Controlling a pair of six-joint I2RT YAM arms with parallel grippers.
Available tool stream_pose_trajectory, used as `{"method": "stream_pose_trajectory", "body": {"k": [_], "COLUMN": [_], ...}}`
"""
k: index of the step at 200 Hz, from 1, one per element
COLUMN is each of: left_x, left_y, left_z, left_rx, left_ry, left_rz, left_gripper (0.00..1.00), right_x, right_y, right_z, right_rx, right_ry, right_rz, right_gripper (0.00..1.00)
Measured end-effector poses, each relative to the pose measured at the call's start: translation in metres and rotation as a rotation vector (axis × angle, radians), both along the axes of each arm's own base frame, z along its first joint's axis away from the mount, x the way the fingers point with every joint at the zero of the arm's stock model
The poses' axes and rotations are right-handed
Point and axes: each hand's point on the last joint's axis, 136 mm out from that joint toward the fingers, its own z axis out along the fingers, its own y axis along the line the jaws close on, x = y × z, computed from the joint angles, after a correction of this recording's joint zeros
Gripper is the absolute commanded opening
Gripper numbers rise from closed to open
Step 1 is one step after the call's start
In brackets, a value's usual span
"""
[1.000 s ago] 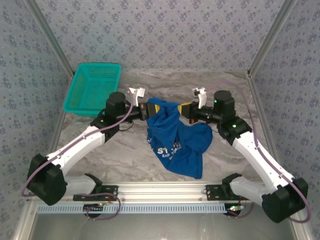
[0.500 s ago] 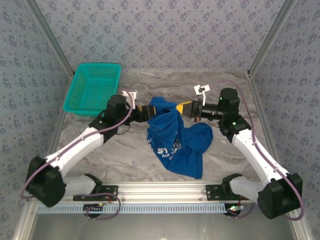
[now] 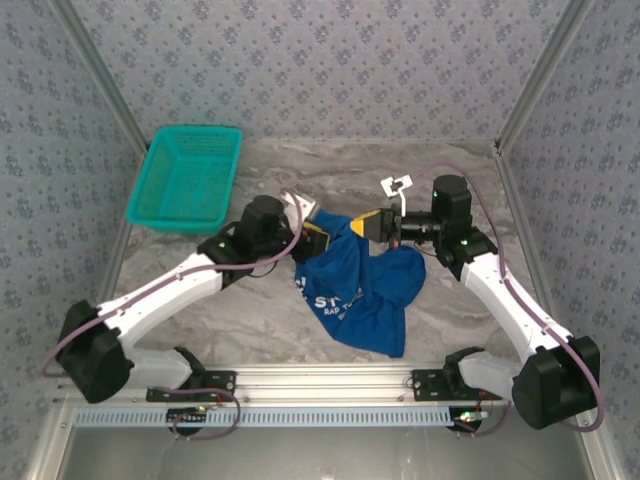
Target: Fold the inside-out t-shirt
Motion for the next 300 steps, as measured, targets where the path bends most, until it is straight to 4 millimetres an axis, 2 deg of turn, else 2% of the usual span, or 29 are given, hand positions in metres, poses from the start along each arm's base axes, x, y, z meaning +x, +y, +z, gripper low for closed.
{"method": "stream_pose_trajectory", "body": {"k": [16,32,66,76,84,92,101,105,121,133,161,169,181,202,230,247,261,280,300], "left_x": [0.000,0.000,0.014,0.020,0.023,0.024,0.024,0.024,0.021,0.023,0.026,0.021,0.006,-0.018,-0.028,-0.024,-0.020,-0.014,-0.008], "left_y": [-0.006,-0.010,-0.019,-0.023,-0.027,-0.033,-0.039,-0.041,-0.046,-0.042,-0.002,0.005,0.004,-0.003,-0.009,-0.010,-0.009,-0.008,-0.007], "left_z": [-0.016,-0.024,-0.026,-0.025,-0.024,-0.022,-0.019,-0.016,-0.005,0.012,0.049,0.061,0.076,0.083,0.073,0.067,0.065,0.064,0.062], "left_rx": [0.031,0.038,0.049,0.043,0.033,0.019,-0.006,-0.023,-0.093,-0.184,-0.390,-0.429,-0.475,-0.514,-0.525,-0.519,-0.519,-0.518,-0.514], "left_ry": [0.022,0.041,0.013,-0.001,-0.009,-0.017,-0.020,-0.015,0.001,0.021,0.076,0.091,0.121,0.213,0.365,0.412,0.429,0.443,0.452], "left_rz": [-0.022,-0.030,-0.013,-0.011,-0.017,-0.031,-0.056,-0.067,-0.110,-0.120,-0.079,-0.091,-0.151,-0.254,-0.307,-0.290,-0.266,-0.226,-0.193], "left_gripper": [0.52,0.60,0.62,0.56,0.47,0.32,0.07,0.00,0.00,0.00,0.00,0.00,0.00,0.00,0.00,0.00,0.00,0.00,0.00], "right_x": [-0.004,-0.006,-0.008,-0.010,-0.011,-0.013,-0.014,-0.014,-0.011,-0.004,0.016,0.021,0.028,0.036,0.055,0.068,0.069,0.050,0.013], "right_y": [0.000,0.001,0.001,0.001,0.000,0.000,-0.002,-0.003,-0.013,-0.023,-0.047,-0.051,-0.054,-0.056,-0.062,-0.077,-0.088,-0.086,-0.058], "right_z": [-0.001,-0.001,0.000,0.000,-0.001,-0.003,-0.005,-0.006,-0.011,-0.016,-0.032,-0.034,-0.036,-0.039,-0.052,-0.056,-0.055,-0.046,-0.030], "right_rx": [0.001,0.002,0.006,0.004,0.000,-0.006,-0.019,-0.028,-0.074,-0.127,-0.272,-0.298,-0.324,-0.352,-0.442,-0.540,-0.596,-0.612,-0.569], "right_ry": [0.003,0.004,0.003,0.001,0.001,0.002,0.005,0.004,0.000,-0.010,-0.040,-0.051,-0.065,-0.079,-0.023,0.029,0.039,-0.008,-0.121], "right_rz": [0.019,0.030,0.046,0.049,0.052,0.054,0.052,0.045,-0.012,-0.088,-0.296,-0.336,-0.381,-0.425,-0.496,-0.583,-0.639,-0.625,-0.509], "right_gripper": [0.00,0.00,0.00,0.00,0.00,0.00,0.00,0.00,0.00,0.00,0.00,0.00,0.00,0.00,0.27,0.36,0.43,0.50,0.55]}}
